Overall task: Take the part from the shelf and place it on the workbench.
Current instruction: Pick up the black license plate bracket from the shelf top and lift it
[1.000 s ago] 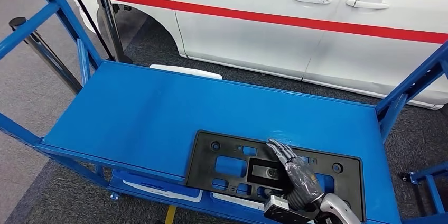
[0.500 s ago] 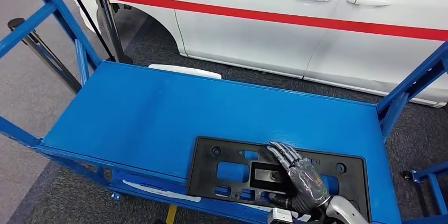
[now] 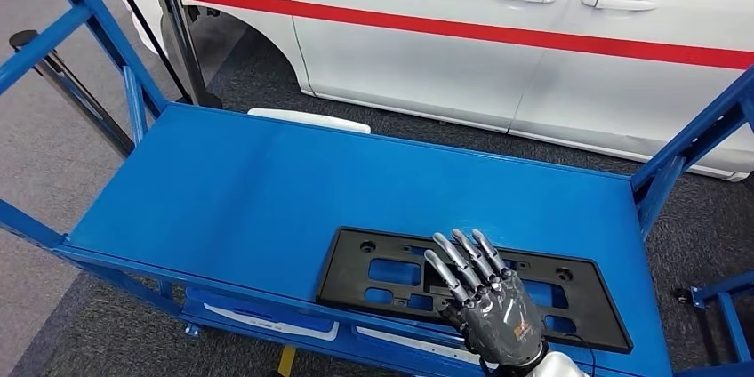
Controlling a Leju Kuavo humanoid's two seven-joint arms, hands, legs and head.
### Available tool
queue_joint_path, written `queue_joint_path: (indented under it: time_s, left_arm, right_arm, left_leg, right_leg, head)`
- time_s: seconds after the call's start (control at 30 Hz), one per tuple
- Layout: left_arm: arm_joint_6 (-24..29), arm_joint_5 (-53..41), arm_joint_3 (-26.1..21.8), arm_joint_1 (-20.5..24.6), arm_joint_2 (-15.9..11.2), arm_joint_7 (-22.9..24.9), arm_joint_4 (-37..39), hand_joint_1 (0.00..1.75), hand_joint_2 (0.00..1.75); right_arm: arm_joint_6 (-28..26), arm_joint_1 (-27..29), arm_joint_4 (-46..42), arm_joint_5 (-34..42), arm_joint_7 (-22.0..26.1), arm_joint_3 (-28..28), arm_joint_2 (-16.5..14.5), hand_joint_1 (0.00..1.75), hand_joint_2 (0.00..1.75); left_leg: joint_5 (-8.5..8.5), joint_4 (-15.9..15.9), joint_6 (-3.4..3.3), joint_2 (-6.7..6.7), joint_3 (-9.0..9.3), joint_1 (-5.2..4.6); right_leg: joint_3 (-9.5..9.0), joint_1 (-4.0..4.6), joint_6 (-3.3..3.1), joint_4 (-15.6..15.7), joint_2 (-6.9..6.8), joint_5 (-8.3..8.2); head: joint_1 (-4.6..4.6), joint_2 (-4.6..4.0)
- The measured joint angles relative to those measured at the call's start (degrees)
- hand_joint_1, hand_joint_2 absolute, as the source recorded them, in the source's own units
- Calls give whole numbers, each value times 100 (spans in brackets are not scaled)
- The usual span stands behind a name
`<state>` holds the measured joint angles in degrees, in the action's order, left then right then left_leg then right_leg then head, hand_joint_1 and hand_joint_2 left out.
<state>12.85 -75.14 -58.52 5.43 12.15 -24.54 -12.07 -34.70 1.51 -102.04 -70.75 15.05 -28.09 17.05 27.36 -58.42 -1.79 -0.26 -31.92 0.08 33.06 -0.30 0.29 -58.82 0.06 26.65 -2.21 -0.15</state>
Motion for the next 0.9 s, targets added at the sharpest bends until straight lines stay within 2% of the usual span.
queue_joint_path:
  time_s: [0.07, 0.1, 0.2, 0.23, 0.27, 0.3, 0.33, 0.4, 0.43, 0.5, 0.57, 0.63, 0.7, 0.73, 0.77, 0.8, 0.87, 0.9]
  left_arm:
    - [0, -11, 1, -9, 14, 15, 0, 0, 0]
    - [0, -19, 3, -5, 22, 21, 0, 0, 0]
    - [0, -38, 10, 0, 33, 30, 0, 0, 0]
    - [0, -39, 12, -5, 34, 31, 0, 0, 0]
    - [0, -36, 13, -9, 37, 31, 0, 0, 0]
    - [1, -28, 13, -12, 40, 30, 0, 0, 0]
    - [3, -17, 13, -13, 44, 26, 0, 0, 0]
    - [9, 17, 11, -12, 50, 13, 0, 0, 0]
    - [11, 36, 11, -13, 51, 7, 0, 0, 0]
    - [15, 65, 8, -19, 50, 0, 0, 0, 0]
    - [14, 74, 5, -25, 49, 0, 0, 0, 0]
    - [6, 80, 4, -29, 48, 1, 0, 0, 0]
    - [-2, 87, 1, -36, 48, 1, 0, 0, 0]
    - [-4, 94, -2, -42, 48, 1, 0, 0, 0]
    - [-6, 102, -4, -47, 48, 1, 0, 0, 0]
    - [-8, 110, -5, -51, 47, 0, 0, 0, 0]
    - [-11, 117, -7, -50, 45, -3, 0, 0, 0]
    - [-12, 117, -7, -45, 45, -4, 0, 0, 0]
  right_arm:
    - [-211, 16, -16, -464, -202, -13, -18, 0, 175]
    - [-317, 22, -21, -705, -316, -20, -25, 0, 175]
    - [-457, 49, -20, -1033, -591, -73, -40, 0, 175]
    - [-462, 58, -19, -983, -634, -104, -42, 0, 175]
    - [-455, 62, -19, -861, -648, -145, -42, 0, 175]
    - [-419, 60, -19, -662, -634, -194, -42, 0, 175]
    - [-354, 54, -21, -418, -597, -248, -41, 0, 175]
    - [-135, 48, -35, 119, -474, -361, -31, 0, 175]
    - [-8, 58, -56, 335, -403, -407, -13, 0, 175]
    - [234, 107, -135, 596, -277, -493, 49, 0, 175]
    - [392, 166, -234, 680, -201, -572, 120, 0, 175]
    - [491, 221, -327, 763, -159, -655, 176, 0, 175]
    - [570, 263, -385, 888, -131, -735, 216, 0, 175]
    - [614, 274, -399, 966, -121, -764, 232, 0, 175]
    - [671, 279, -409, 1069, -102, -786, 250, 0, 175]
    - [737, 282, -422, 1196, -75, -801, 271, 0, 175]
    - [858, 285, -461, 1448, -2, -815, 305, 0, 175]
    - [902, 286, -481, 1544, 33, -816, 321, 0, 175]
  left_leg:
    - [-44, 62, -68, 5, 25, 25]
    - [-65, 95, -100, 9, 37, 39]
    - [-75, 107, -133, 18, 35, 39]
    - [-71, 101, -135, 20, 34, 37]
    - [-66, 93, -134, 20, 33, 37]
    - [-57, 81, -127, 17, 37, 40]
    - [-44, 66, -113, 13, 42, 42]
    - [-9, 21, -62, 2, 32, 24]
    - [2, 6, -32, -2, 23, 15]
    - [9, 10, 29, -6, 19, 6]
    - [79, -56, 90, -2, 1, 17]
    - [389, -550, 133, 1, -215, 30]
    - [754, -1330, 155, 3, -578, 35]
    - [820, -1592, 160, 3, -706, 37]
    - [765, -1641, 157, 3, -738, 38]
    - [608, -1470, 147, 4, -665, 39]
    - [191, -701, 105, 3, -316, 36]
    - [63, -352, 84, 2, -157, 29]
  right_leg:
    - [28, -9, 58, -90, 0, 79]
    - [106, -13, 86, -272, 0, 203]
    - [597, -49, 158, -1318, -2, 711]
    - [706, -59, 176, -1542, -2, 756]
    - [714, -70, 186, -1553, -3, 687]
    - [606, -82, 191, -1331, -3, 516]
    - [415, -94, 190, -947, -4, 304]
    - [79, -89, 153, -247, -2, 64]
    - [10, -77, 125, -82, 0, 41]
    - [9, -57, 52, -35, 7, 55]
    - [-13, -73, -25, -4, 0, 38]
    - [-30, -85, -90, 20, -14, 26]
    - [-22, -70, -116, 17, -20, 28]
    - [-22, -63, -120, 16, -18, 30]
    - [-27, -58, -122, 13, -14, 33]
    - [-38, -55, -121, 11, -7, 38]
    - [-64, -47, -106, 5, 4, 52]
    - [-68, -36, -87, -5, 8, 63]
  head:
    - [-3, 0]
    - [-4, 0]
    - [-7, 0]
    - [-8, 0]
    - [-8, 0]
    - [-8, 0]
    - [-8, 0]
    - [-7, 0]
    - [-6, 0]
    - [-3, 0]
    - [-4, 0]
    - [-4, 0]
    - [-3, 0]
    - [-2, 0]
    - [-2, 0]
    - [-2, 0]
    - [-2, 0]
    - [-3, 0]
